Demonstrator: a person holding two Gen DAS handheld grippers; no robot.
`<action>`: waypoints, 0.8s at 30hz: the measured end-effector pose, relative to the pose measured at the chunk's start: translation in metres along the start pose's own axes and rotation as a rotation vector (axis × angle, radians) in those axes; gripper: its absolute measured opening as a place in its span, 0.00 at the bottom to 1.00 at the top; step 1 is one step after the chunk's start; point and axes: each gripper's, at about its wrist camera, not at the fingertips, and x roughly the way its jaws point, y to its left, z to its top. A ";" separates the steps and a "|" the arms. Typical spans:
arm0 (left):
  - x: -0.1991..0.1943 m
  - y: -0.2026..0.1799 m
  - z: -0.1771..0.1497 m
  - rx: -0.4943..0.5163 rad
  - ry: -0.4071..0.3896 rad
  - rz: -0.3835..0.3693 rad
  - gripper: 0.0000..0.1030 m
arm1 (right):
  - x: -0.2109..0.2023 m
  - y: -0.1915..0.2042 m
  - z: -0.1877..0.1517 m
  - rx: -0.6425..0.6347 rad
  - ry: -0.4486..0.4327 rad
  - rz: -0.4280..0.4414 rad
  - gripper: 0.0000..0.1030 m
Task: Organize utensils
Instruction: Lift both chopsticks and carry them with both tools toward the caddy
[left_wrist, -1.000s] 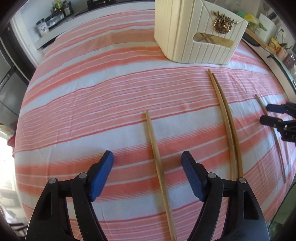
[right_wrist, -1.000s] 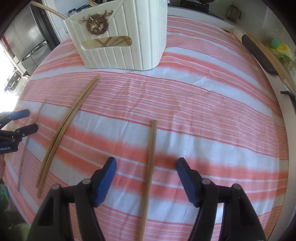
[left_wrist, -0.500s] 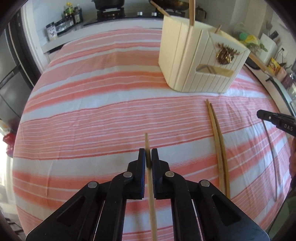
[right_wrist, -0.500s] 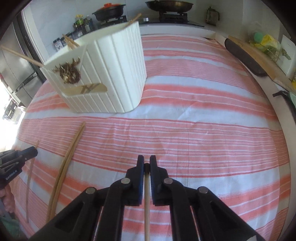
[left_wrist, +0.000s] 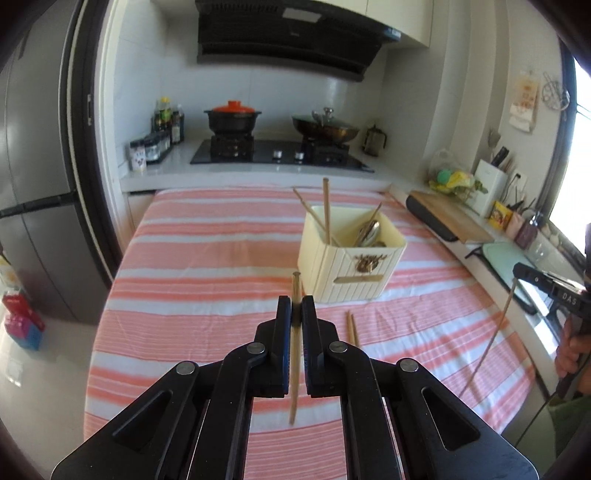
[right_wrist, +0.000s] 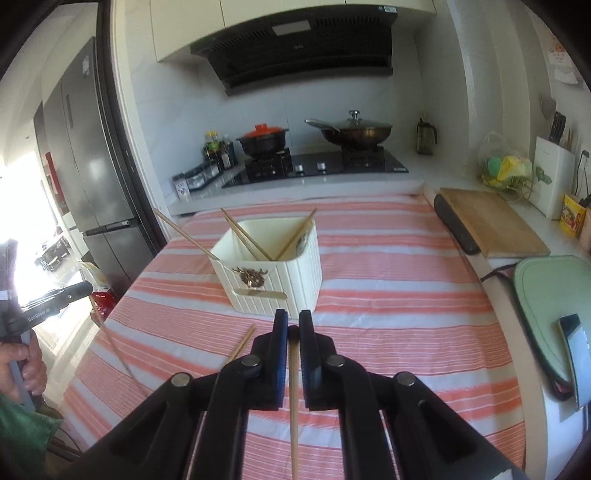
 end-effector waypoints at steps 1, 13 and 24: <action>-0.008 -0.002 0.002 -0.002 -0.016 -0.005 0.04 | -0.009 0.001 0.001 -0.005 -0.016 0.012 0.06; -0.034 -0.020 0.003 0.008 -0.078 -0.071 0.04 | -0.057 0.006 0.006 -0.021 -0.100 0.032 0.06; -0.034 -0.023 0.017 -0.051 -0.094 -0.147 0.04 | -0.060 0.000 0.022 0.015 -0.143 0.081 0.06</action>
